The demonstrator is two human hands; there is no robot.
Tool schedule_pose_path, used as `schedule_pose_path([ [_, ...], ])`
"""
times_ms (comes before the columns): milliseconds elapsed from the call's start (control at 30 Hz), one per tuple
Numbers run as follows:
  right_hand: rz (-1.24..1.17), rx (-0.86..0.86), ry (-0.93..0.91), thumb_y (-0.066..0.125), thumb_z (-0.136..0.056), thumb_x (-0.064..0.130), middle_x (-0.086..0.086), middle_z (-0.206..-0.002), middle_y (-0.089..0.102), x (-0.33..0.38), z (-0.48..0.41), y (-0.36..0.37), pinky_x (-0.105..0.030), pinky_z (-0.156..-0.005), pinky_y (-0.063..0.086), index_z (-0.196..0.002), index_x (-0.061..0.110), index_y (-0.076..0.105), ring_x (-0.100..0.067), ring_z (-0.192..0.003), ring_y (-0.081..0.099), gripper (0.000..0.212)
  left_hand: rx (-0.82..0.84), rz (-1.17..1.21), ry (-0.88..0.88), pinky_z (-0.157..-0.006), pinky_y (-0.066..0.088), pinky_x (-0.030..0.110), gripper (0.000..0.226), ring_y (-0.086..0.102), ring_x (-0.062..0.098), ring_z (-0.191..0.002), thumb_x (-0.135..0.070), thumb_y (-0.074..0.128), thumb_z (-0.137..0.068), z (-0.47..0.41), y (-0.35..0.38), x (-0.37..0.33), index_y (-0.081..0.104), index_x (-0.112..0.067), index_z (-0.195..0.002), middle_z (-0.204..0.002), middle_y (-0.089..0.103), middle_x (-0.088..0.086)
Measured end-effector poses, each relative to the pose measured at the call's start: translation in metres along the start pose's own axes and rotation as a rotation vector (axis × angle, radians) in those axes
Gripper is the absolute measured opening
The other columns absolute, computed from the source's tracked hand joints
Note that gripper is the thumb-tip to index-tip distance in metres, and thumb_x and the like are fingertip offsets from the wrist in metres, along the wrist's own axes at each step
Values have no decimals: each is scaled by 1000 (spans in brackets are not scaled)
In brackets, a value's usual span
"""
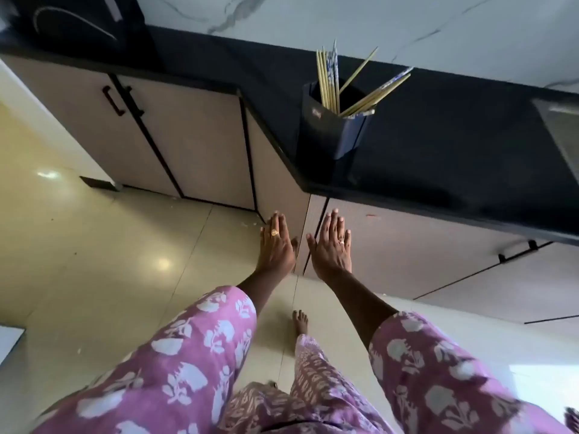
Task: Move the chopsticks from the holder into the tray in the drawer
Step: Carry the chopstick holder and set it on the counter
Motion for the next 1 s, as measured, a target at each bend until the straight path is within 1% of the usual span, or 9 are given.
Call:
schedule_pose_path([
  [133, -102, -141, 14, 19, -99, 45, -8, -156, -21, 6, -51, -25, -33, -112, -15, -146, 10, -16, -14, -138, -23, 68, -106, 242, -138, -117, -1, 37, 66, 3, 28, -146, -32, 34, -100, -68, -30, -17, 3, -1, -149, -158, 2, 17],
  [200, -218, -198, 20, 20, -99, 45, -8, -157, -19, 9, -85, -39, -33, -113, -14, -147, 10, -14, -17, -142, -20, 68, -187, 358, -153, -117, 3, 38, 64, 7, 28, -146, -32, 35, -100, -110, -48, -28, 7, -1, -149, -158, 8, 17],
  [333, -384, -293, 53, 23, -99, 46, -9, -158, -17, 16, -123, -64, -33, -114, -12, -148, 9, -12, -21, -145, -16, 70, -242, 657, -216, -118, 8, 37, 62, 11, 27, -146, -33, 34, -101, -168, -85, -45, 9, -2, -149, -158, 9, 16],
  [533, -649, -353, 128, 30, -98, 47, -10, -159, -13, 18, -175, -87, -32, -113, -13, -148, 8, -11, -22, -146, -15, 75, -200, 987, -363, -117, 13, 40, 71, 16, 26, -145, -53, 29, -97, -248, -119, -73, 11, -11, -151, -158, 15, 11],
  [633, -744, -355, 144, 36, -97, 46, -9, -159, -14, 19, -182, -89, -30, -114, -12, -148, 8, -11, -19, -146, -15, 79, -165, 1089, -355, -115, 14, 39, 74, 17, 25, -145, -58, 31, -94, -263, -121, -77, 9, -16, -151, -158, 16, 8],
  [733, -797, -357, 135, 39, -97, 43, -7, -159, -12, 15, -187, -91, -30, -116, -6, -149, 10, -9, -18, -146, -12, 77, -96, 1202, -311, -111, 22, 38, 69, 26, 24, -141, -58, 31, -94, -270, -114, -76, 19, -19, -150, -154, 26, 7],
  [800, -845, -366, 129, 39, -97, 42, -4, -160, -11, 15, -188, -91, -26, -113, 5, -149, 14, -7, -19, -147, -3, 75, -70, 1232, -290, -103, 29, 34, 61, 36, 23, -132, -55, 34, -95, -272, -112, -74, 31, -19, -144, -148, 36, 7],
  [867, -909, -366, 138, 38, -97, 42, -2, -160, -7, 15, -184, -90, -27, -110, 12, -150, 17, -6, -22, -147, 7, 72, -82, 1230, -313, -94, 33, 33, 54, 43, 19, -115, -51, 38, -94, -268, -108, -74, 39, -18, -137, -137, 45, 7],
  [1000, -1021, -403, 172, 33, -88, 58, -6, -160, 11, 19, -175, -96, -46, -120, 18, -150, 19, 1, -25, -146, 17, 81, -182, 1199, -375, -80, 39, 33, 36, 51, 16, -92, -45, 43, -92, -259, -104, -76, 50, -19, -115, -97, 55, -5],
])
Point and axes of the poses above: each hand's wrist, its own z-axis away from the middle knuckle, its own y-axis out of the palm, x = y × z, the point moved 1 cm from there along -z, towards the middle knuckle
